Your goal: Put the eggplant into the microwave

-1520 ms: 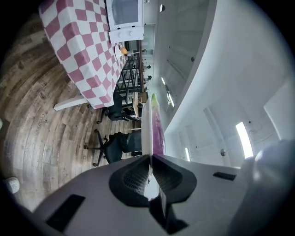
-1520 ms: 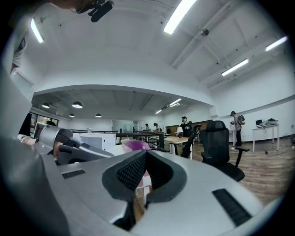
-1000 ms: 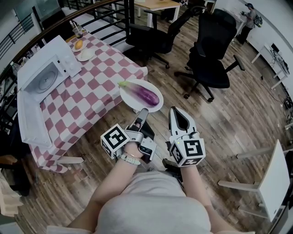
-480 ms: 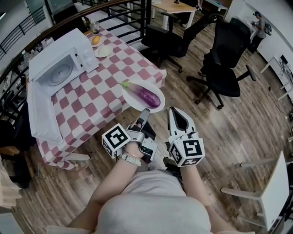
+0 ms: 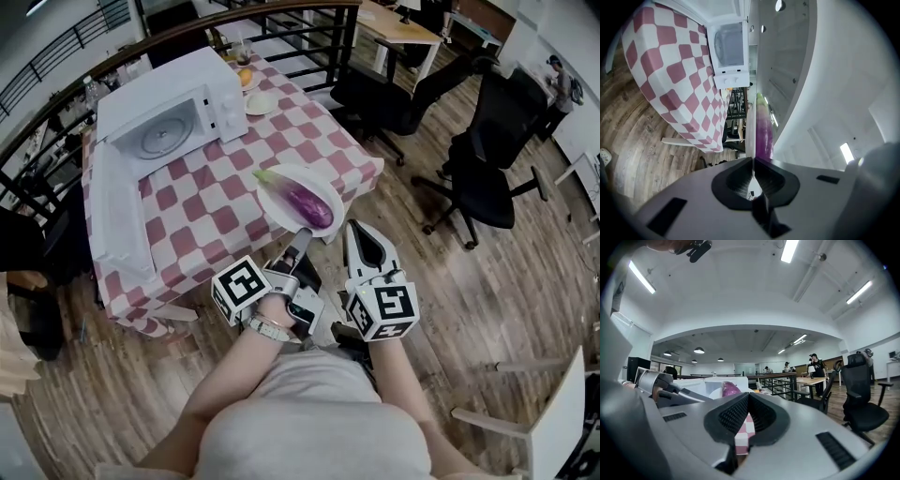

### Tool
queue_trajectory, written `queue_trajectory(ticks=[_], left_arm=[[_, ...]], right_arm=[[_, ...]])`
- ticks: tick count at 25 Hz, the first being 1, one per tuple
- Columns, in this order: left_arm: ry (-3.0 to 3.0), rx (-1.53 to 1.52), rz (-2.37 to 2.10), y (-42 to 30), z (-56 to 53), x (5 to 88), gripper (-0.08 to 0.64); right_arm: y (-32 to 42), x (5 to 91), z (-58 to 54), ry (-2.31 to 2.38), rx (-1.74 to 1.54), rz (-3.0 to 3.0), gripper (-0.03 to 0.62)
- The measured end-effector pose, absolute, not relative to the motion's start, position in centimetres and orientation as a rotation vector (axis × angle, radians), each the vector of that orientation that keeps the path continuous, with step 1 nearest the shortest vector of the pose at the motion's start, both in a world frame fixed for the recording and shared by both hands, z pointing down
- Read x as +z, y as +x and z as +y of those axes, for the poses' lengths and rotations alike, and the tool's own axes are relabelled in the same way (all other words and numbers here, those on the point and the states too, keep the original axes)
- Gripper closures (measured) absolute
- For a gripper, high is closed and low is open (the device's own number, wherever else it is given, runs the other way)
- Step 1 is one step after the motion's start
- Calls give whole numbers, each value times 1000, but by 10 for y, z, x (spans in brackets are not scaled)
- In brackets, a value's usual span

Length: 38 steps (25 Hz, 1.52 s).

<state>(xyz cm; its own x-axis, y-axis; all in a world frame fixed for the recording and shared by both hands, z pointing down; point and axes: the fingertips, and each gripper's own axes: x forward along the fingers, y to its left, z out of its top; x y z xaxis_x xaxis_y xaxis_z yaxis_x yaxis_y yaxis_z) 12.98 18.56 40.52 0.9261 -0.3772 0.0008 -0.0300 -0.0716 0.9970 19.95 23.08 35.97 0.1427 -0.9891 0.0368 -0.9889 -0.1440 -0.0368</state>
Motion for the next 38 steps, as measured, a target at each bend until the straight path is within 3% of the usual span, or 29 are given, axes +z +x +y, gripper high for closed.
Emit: queue_trajectory(ticks=[21,38], left_arm=[[1546,-517,-527,21,119,410,543],[1506,-615,-656,-10,39,414,543]], right_arm=[[93,366,148,-2075,-96,2421,569],[67,372,60,-1895,-133,2551,569]])
